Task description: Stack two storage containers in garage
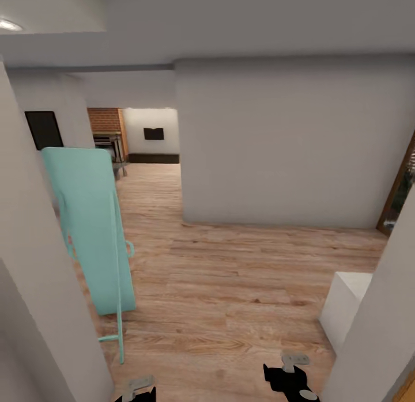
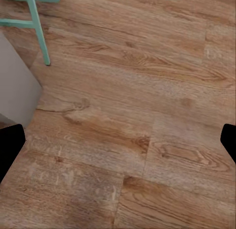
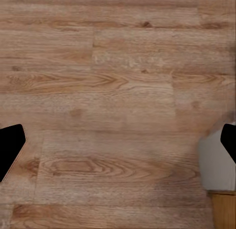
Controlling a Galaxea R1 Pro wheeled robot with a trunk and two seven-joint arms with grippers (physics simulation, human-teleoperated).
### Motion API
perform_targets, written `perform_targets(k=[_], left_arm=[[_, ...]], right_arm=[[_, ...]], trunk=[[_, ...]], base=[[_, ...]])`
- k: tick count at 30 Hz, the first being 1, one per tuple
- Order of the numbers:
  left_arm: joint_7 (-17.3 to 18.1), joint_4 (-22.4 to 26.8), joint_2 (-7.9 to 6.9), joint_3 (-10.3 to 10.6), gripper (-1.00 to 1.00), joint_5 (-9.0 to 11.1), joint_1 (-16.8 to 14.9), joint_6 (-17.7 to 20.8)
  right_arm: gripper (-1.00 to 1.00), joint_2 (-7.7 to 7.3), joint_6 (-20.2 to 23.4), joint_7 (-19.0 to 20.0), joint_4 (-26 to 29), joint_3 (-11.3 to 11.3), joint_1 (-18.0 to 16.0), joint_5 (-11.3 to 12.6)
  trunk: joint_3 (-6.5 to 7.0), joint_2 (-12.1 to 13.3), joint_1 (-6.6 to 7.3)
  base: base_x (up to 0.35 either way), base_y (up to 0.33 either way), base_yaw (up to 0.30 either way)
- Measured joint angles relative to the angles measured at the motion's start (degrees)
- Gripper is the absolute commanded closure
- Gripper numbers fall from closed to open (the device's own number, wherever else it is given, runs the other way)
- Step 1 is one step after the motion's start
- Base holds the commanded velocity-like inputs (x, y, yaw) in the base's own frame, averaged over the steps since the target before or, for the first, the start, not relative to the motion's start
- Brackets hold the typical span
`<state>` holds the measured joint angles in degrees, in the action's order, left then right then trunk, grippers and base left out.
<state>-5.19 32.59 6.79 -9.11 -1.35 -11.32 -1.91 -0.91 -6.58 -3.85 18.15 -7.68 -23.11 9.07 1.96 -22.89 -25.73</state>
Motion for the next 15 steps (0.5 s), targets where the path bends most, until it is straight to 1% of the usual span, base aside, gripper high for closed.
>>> perform_targets(k=[2, 5, 10, 15], left_arm=[[0.0, 0.0, 0.0, 0.0, -1.0, 0.0, 0.0, 0.0], [0.0, 0.0, 0.0, 0.0, -1.0, 0.0, 0.0, 0.0], [0.0, 0.0, 0.0, 0.0, -1.0, 0.0, 0.0, 0.0], [-0.1, 0.0, 0.04, 0.0, -1.0, 0.0, 0.0, 0.0]], right_arm=[[-1.0, 0.0, 0.0, 0.0, 0.0, 0.0, 0.0, 0.0], [-1.0, -0.01, 0.0, 0.0, 0.0, 0.0, 0.0, 0.0], [-1.0, -0.01, 0.0, 0.0, 0.0, 0.0, 0.0, 0.0], [-1.0, -0.01, 0.0, 0.0, 0.0, 0.0, 0.0, 0.0]], trunk=[[-0.05, 0.0, 0.0], [-0.08, 0.0, 0.0], [-0.09, 0.0, 0.0], [-0.09, 0.0, 0.0]], base=[[0.326, 0.0, 0.198], [0.326, 0.0, 0.074], [0.326, -0.002, 0.014], [0.326, -0.1, 0.001]])
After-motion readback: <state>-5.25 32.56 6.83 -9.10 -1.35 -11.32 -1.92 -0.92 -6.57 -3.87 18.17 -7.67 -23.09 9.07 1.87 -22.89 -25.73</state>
